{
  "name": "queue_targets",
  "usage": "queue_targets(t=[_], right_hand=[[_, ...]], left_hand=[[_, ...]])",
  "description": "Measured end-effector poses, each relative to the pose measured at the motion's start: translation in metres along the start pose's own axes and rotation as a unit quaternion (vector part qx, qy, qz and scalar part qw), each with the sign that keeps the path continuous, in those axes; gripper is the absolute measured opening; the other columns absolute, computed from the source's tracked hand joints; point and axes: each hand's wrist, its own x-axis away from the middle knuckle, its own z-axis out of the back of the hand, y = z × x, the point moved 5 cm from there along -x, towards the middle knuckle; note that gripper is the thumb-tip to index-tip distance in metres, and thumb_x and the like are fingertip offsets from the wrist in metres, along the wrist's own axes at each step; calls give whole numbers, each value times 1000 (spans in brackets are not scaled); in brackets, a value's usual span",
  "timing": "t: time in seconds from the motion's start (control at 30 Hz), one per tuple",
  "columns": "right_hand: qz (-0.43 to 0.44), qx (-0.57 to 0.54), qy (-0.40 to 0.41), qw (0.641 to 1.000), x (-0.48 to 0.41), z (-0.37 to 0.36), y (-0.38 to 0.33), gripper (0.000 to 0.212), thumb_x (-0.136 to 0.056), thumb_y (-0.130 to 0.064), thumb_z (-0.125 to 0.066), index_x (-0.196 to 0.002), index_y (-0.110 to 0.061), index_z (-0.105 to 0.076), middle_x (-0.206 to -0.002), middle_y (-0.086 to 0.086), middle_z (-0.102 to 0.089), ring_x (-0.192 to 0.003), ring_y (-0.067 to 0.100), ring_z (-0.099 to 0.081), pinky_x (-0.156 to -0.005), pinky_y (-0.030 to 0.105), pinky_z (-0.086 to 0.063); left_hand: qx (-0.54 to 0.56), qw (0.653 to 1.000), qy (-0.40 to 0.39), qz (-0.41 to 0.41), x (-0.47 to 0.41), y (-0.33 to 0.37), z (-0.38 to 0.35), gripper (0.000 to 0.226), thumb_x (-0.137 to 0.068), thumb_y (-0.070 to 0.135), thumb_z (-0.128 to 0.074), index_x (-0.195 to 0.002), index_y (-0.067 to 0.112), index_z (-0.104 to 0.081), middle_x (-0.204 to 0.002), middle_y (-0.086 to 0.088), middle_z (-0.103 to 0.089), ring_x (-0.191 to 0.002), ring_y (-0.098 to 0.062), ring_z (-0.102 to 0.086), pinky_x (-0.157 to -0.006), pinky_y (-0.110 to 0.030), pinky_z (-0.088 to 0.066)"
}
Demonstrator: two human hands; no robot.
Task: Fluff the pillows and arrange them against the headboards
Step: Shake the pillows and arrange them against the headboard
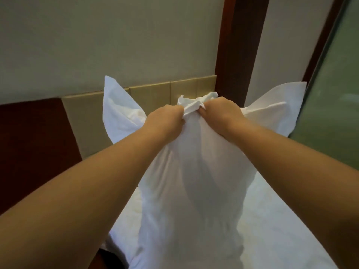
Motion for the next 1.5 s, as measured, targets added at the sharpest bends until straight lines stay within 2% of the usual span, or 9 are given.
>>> queue_targets(t=[0.13,0.4,0.63,0.8,1.0,1.07,1.17,1.4,1.5], right_hand=[[16,-7,-23,1000,-47,-31,-43,36,-99,-19,-33,-118,-6,-61,-108,17,-66,-99,35,-61,-72,37,-40],[157,-66,52,984,-119,-52,-101,42,-101,-32,-40,-103,3,-63,-110,24,-65,-101,40,-59,-81,41,-42],[309,-124,200,922,-165,-95,-105,38,-78,-31,-48,-51,-5,-56,-48,13,-57,-40,31,-56,-38,26,-42],[349,-178,262,882,-191,-115,-88,35,-77,-29,-48,-52,-4,-54,-48,14,-56,-39,31,-55,-38,25,-41],[385,-260,369,805,-217,-91,-62,55,-96,-41,-42,-57,-4,-51,-54,17,-54,-45,31,-53,-46,31,-35],[399,-260,405,780,-219,-85,-56,42,-95,-26,-53,-59,-5,-50,-54,16,-53,-46,29,-51,-52,35,-29],[410,-244,401,782,-215,-87,-49,26,-70,-2,-75,-58,-6,-52,-54,15,-51,-46,28,-48,-48,33,-30],[448,-269,347,779,-192,-153,-38,44,-98,-21,-39,-59,-5,-52,-56,15,-53,-48,29,-49,-46,32,-36],[444,-257,304,803,-182,-185,-32,39,-94,-21,-48,-59,-5,-54,-56,14,-55,-47,29,-50,-45,30,-38]], left_hand=[[79,993,23,84,-7,-55,-10,8,-95,17,-45,-95,10,-50,-90,-12,-57,-80,-30,-54,-66,-37,-37],[133,969,107,179,-22,-142,-13,9,-93,12,-45,-90,6,-51,-83,-7,-49,-76,-25,-43,-64,-33,-28],[174,940,170,239,-42,-171,-43,8,-86,6,-51,-81,1,-54,-72,-8,-54,-71,-30,-48,-57,-33,-30],[180,929,202,253,-70,-174,-56,10,-85,5,-53,-76,0,-54,-66,-6,-52,-67,-30,-49,-55,-34,-32],[162,904,313,243,-89,-151,-21,33,-86,10,-57,-60,14,-38,-53,5,-35,-47,-6,-34,-46,-19,-28],[148,900,340,229,-87,-138,-15,34,-85,6,-58,-60,11,-36,-52,5,-31,-50,-10,-29,-46,-20,-27],[129,898,357,222,-83,-125,-20,33,-82,-1,-59,-60,8,-35,-51,4,-29,-51,-11,-27,-47,-21,-26],[182,908,275,260,-75,-123,-89,35,-86,5,-64,-62,7,-39,-52,2,-36,-51,-9,-34,-48,-20,-30],[212,905,243,277,-73,-122,-115,39,-86,6,-64,-59,12,-36,-55,4,-41,-51,-8,-36,-47,-19,-31]])
